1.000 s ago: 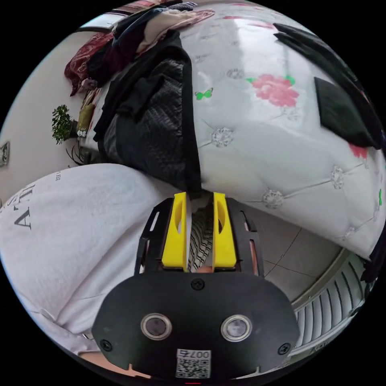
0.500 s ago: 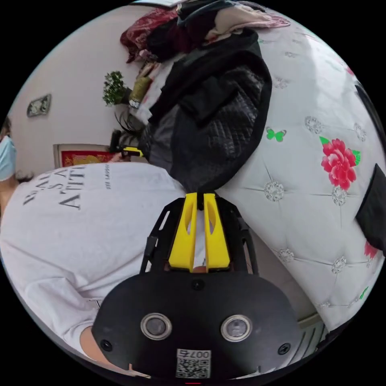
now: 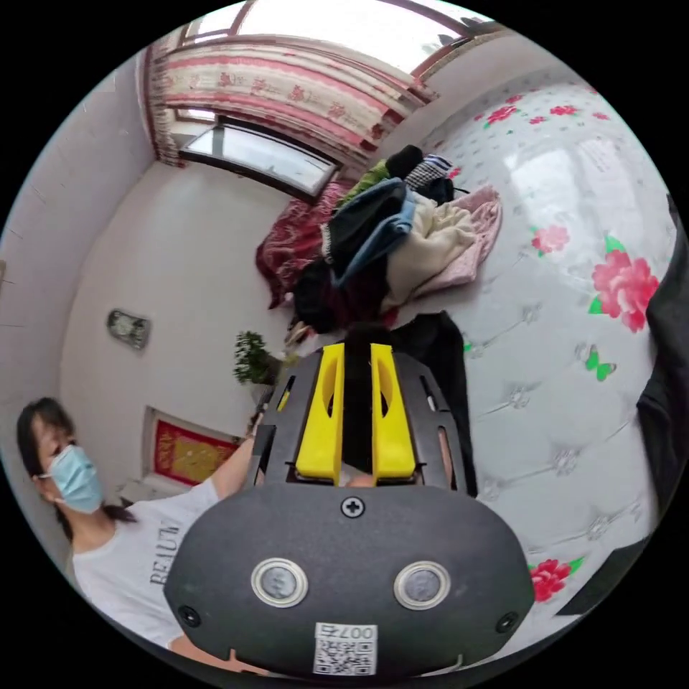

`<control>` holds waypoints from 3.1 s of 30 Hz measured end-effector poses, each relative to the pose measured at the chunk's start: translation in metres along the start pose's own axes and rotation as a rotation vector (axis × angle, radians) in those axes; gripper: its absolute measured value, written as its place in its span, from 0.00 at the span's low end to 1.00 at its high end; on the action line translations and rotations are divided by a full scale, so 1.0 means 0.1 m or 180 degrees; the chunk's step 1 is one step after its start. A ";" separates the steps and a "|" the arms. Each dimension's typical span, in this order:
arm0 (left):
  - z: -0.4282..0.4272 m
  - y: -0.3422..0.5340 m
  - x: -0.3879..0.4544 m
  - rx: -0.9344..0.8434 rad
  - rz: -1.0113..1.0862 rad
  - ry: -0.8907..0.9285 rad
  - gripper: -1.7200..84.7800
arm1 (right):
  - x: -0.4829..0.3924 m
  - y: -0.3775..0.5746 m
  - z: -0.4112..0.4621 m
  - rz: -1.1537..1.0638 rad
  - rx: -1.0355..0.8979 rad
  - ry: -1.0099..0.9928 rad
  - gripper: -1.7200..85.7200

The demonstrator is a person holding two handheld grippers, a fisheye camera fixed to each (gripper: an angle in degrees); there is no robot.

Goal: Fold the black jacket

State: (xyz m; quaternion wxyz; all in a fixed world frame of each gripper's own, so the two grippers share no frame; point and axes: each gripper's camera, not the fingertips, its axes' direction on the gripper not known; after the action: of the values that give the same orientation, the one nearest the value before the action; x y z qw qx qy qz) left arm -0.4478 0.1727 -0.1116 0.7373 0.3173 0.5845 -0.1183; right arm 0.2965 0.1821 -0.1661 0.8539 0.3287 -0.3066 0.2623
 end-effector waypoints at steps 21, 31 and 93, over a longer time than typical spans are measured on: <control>1.56 0.54 0.25 -0.0770 0.1916 -0.1876 0.17 | 0.47 0.38 0.59 -0.0068 -0.0222 0.1420 0.10; 2.57 0.51 -0.33 -0.1113 0.1587 -0.1928 0.02 | 0.86 0.09 1.15 0.0428 -0.0541 0.1307 0.03; 1.12 1.92 0.40 -0.0562 0.0546 -0.1920 0.11 | -3.57 2.46 5.08 -0.2512 -0.2858 0.0290 0.10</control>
State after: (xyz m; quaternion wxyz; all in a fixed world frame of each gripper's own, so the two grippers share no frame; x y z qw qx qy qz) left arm -0.2431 0.2608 -0.0733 0.9092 0.2509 0.3188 -0.0933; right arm -0.2824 -0.1136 -0.0130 0.9545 0.0132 -0.2052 -0.2159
